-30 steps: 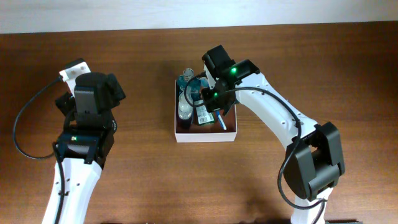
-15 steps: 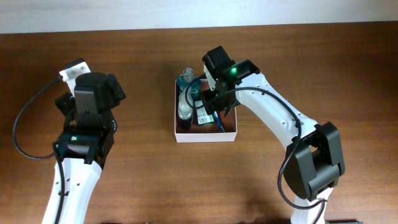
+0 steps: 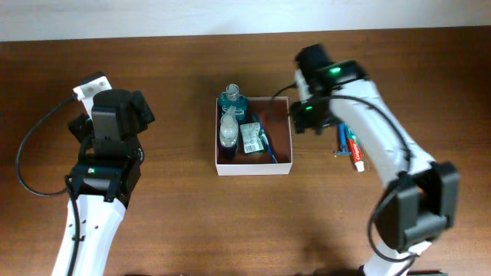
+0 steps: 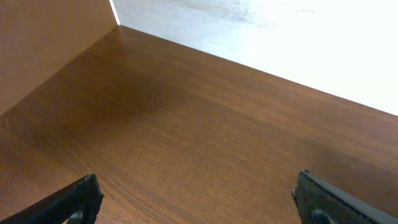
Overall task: Pack container
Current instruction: 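Move the right gripper to the blue razor and grasp it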
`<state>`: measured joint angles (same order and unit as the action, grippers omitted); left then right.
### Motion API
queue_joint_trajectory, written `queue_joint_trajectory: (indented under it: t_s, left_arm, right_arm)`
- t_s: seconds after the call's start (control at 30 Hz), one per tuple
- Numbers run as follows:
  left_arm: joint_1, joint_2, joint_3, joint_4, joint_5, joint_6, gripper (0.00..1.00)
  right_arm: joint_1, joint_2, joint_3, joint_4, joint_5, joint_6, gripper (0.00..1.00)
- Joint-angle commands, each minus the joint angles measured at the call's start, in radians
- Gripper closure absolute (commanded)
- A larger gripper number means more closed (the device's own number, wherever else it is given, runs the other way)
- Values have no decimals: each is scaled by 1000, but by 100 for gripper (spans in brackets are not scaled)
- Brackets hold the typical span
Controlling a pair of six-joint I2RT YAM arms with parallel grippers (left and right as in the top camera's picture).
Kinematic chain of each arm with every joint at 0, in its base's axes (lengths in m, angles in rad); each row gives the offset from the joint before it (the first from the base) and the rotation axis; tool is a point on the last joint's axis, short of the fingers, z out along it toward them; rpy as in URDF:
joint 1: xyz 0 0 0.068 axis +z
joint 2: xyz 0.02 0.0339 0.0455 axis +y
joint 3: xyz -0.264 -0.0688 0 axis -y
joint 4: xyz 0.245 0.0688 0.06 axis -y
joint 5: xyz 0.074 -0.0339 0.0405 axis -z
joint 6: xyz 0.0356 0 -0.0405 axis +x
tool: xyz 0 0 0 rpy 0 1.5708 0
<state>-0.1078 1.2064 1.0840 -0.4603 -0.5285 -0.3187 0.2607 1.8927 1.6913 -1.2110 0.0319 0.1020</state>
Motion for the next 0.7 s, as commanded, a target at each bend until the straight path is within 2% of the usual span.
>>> queue_joint_trajectory:
  t_s: [0.0, 0.07, 0.1, 0.13, 0.17, 0.37, 0.53, 0.67]
  left_arm:
    - [4, 5, 7, 2, -10, -14, 1]
    - [4, 5, 7, 2, -10, -14, 1]
    - [4, 5, 7, 2, -10, -14, 1]
    - [4, 5, 7, 2, -10, -14, 1]
    - [4, 5, 7, 2, -10, -14, 1]
    - [4, 5, 7, 2, -10, -14, 1]
    - [4, 5, 7, 2, -10, -14, 1]
    - [4, 5, 7, 2, -11, -14, 1]
  right_arm:
    - [-66, -33, -7, -21, 34, -13, 37]
    - [-100, -32, -19, -9, 33, -13, 36]
    - [-116, -32, -27, 5, 33, -13, 32]
    - [-132, -32, -39, 21, 33, -13, 20]
    - [-154, -31, -61, 53, 33, -13, 2]
    - [-230, -29, -197, 238, -45, -51, 0]
    - [-233, -27, -314, 344, -111, -92, 13]
    - [-216, -27, -381, 399, -110, -92, 14]
